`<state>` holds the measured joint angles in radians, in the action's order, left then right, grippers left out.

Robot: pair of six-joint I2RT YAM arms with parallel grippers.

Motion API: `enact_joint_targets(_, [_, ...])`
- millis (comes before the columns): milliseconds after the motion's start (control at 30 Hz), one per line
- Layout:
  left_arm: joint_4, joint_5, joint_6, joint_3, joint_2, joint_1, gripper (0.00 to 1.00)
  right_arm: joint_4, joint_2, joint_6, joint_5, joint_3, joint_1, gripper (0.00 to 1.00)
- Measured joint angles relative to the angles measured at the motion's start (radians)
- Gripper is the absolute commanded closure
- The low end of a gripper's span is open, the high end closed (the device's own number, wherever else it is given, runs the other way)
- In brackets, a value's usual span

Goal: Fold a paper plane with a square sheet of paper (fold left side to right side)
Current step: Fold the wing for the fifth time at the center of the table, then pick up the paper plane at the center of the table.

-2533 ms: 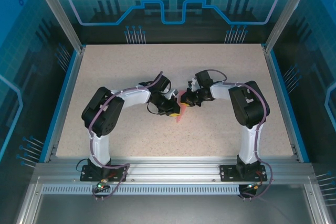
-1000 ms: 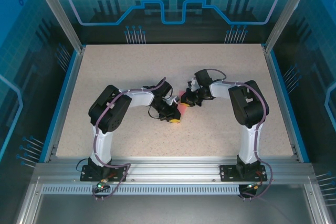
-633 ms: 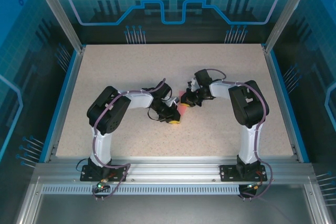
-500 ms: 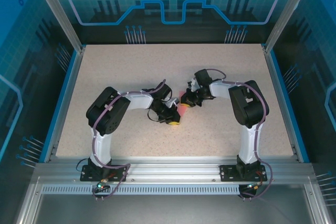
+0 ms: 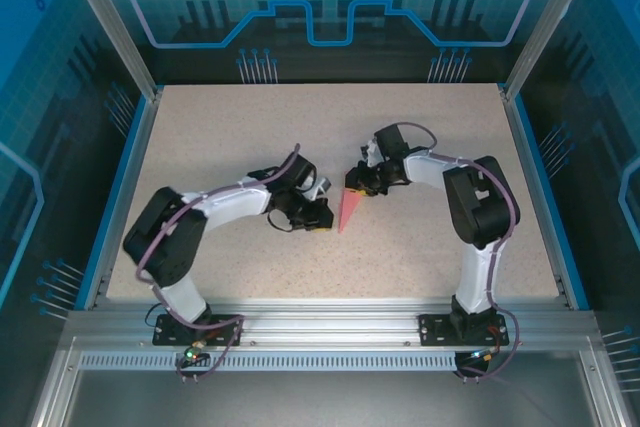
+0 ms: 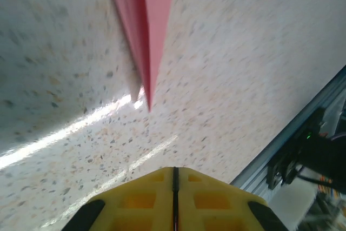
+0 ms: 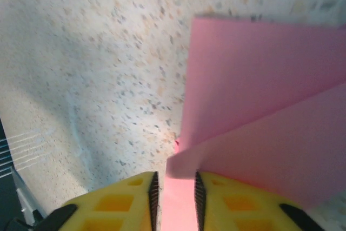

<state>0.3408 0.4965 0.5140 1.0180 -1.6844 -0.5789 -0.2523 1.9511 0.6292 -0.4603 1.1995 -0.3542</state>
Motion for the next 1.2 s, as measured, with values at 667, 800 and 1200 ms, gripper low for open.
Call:
enact_joint_targets(667, [-0.191,-0.521,0.090,-0.122,0.331,0.130,0.70,-0.284,-0.115,0.087,0.485,0.043,-0.215,0.41])
enact_joint_targets(800, [-0.189,-0.554,0.093,-0.139,0.350,0.133,0.69,-0.324,-0.093,0.101,0.528,0.054,-0.216,0.62])
enact_joint_targets(1200, [-0.169,-0.616,0.093,-0.145,0.398,0.148,0.61,-0.360,-0.145,0.061,0.540,0.064,-0.219,1.00])
